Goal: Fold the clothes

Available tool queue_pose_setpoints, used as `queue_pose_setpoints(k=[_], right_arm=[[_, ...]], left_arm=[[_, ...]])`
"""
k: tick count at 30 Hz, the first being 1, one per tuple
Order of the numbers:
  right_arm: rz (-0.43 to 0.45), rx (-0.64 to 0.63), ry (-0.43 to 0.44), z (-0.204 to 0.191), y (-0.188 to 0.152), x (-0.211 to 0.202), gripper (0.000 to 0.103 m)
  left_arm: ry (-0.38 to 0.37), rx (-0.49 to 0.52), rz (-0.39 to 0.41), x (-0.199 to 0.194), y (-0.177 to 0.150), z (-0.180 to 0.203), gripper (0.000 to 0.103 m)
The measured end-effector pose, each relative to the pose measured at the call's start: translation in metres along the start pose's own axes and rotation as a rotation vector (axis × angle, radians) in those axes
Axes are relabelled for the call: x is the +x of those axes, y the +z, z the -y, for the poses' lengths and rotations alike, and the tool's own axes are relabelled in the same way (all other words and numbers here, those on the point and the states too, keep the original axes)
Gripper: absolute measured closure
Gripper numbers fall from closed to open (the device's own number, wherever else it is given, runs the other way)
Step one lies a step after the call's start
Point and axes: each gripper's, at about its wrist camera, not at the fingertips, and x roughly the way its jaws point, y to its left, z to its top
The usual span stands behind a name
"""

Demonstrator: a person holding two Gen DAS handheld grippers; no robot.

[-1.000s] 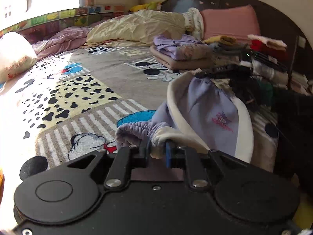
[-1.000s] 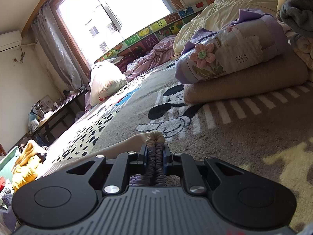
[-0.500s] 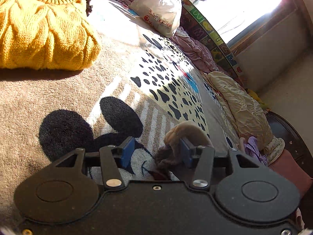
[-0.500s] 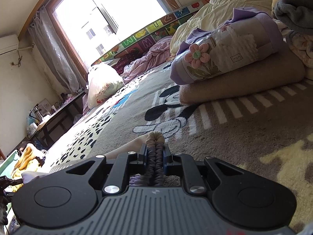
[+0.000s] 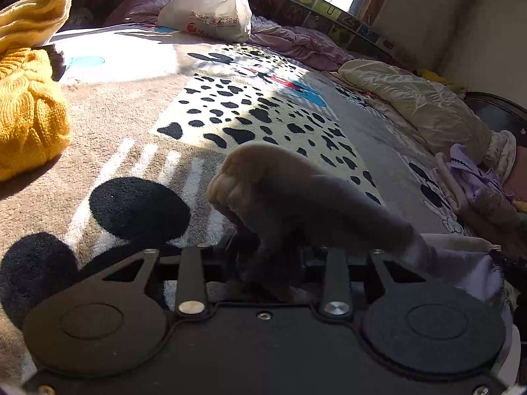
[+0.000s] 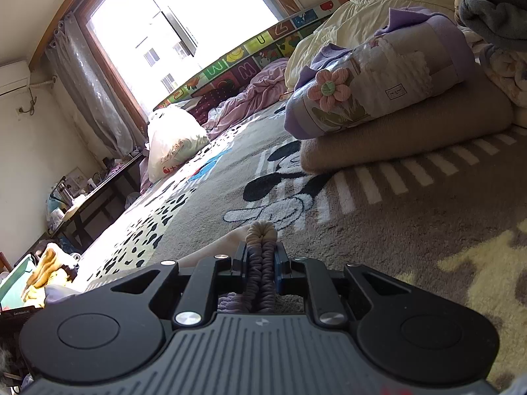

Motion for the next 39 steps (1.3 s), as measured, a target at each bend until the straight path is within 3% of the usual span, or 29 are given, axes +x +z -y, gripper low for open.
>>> queue_pose_setpoints(k=[3, 4, 6, 9, 11, 12, 13, 14, 15, 20, 25, 26, 27, 28, 29, 31, 35, 37, 39], right_arm=[[-0.003, 0.015, 0.009, 0.003, 0.001, 0.000, 0.086], [-0.002, 0.017, 0.010, 0.003, 0.000, 0.000, 0.086], [0.001, 0.014, 0.010, 0.002, 0.000, -0.001, 0.086], [0.002, 0.008, 0.007, 0.001, 0.000, -0.001, 0.086], [0.000, 0.007, 0.009, 0.000, 0.001, -0.002, 0.086], [-0.001, 0.008, 0.010, 0.000, 0.001, -0.002, 0.086], [-0.002, 0.009, 0.012, 0.000, 0.001, -0.002, 0.086], [0.004, 0.009, 0.015, 0.000, 0.002, -0.004, 0.086], [0.011, 0.009, 0.019, 0.001, 0.003, -0.005, 0.086], [0.047, 0.010, 0.038, 0.002, 0.008, -0.013, 0.085], [0.076, 0.027, 0.055, 0.006, 0.013, -0.019, 0.081], [0.076, 0.044, 0.057, 0.010, 0.013, -0.019, 0.081], [0.076, 0.062, 0.059, 0.013, 0.013, -0.019, 0.081], [0.076, 0.079, 0.061, 0.017, 0.014, -0.020, 0.081], [0.075, 0.096, 0.064, 0.021, 0.014, -0.020, 0.081], [0.065, 0.131, 0.061, 0.027, 0.014, -0.018, 0.080], [0.039, 0.136, 0.048, 0.028, 0.012, -0.013, 0.078], [0.011, 0.123, 0.032, 0.025, 0.010, -0.008, 0.072], [-0.017, 0.108, 0.011, 0.023, 0.007, -0.003, 0.072]], left_arm=[[-0.218, -0.201, 0.073, -0.034, 0.019, -0.018, 0.088], [-0.253, -0.252, 0.102, -0.046, 0.024, -0.024, 0.089], [-0.173, -0.298, 0.137, -0.062, 0.026, -0.040, 0.093], [-0.002, -0.451, 0.123, -0.057, 0.013, -0.079, 0.096], [0.062, -0.465, 0.118, -0.057, 0.005, -0.087, 0.096], [0.058, -0.457, 0.120, -0.057, 0.003, -0.087, 0.089], [0.018, -0.446, 0.124, -0.055, 0.003, -0.085, 0.061], [-0.004, -0.436, 0.123, -0.052, 0.003, -0.082, 0.047], [0.001, -0.427, 0.114, -0.045, 0.004, -0.078, 0.041], [0.033, -0.381, 0.073, -0.013, 0.006, -0.058, 0.041], [0.069, -0.332, 0.080, 0.012, 0.010, -0.039, 0.041], [0.073, -0.315, 0.079, 0.016, 0.010, -0.036, 0.042], [0.082, -0.274, 0.075, 0.020, 0.010, -0.030, 0.052], [0.093, -0.238, 0.070, 0.022, 0.009, -0.025, 0.087], [0.106, -0.209, 0.064, 0.023, 0.008, -0.022, 0.093], [0.136, -0.169, 0.102, 0.014, 0.008, -0.015, 0.096], [0.140, -0.143, 0.310, -0.051, 0.021, -0.006, 0.097], [0.185, -0.154, 0.311, -0.074, 0.020, -0.010, 0.097], [0.225, -0.172, 0.240, -0.084, 0.013, -0.021, 0.097]])
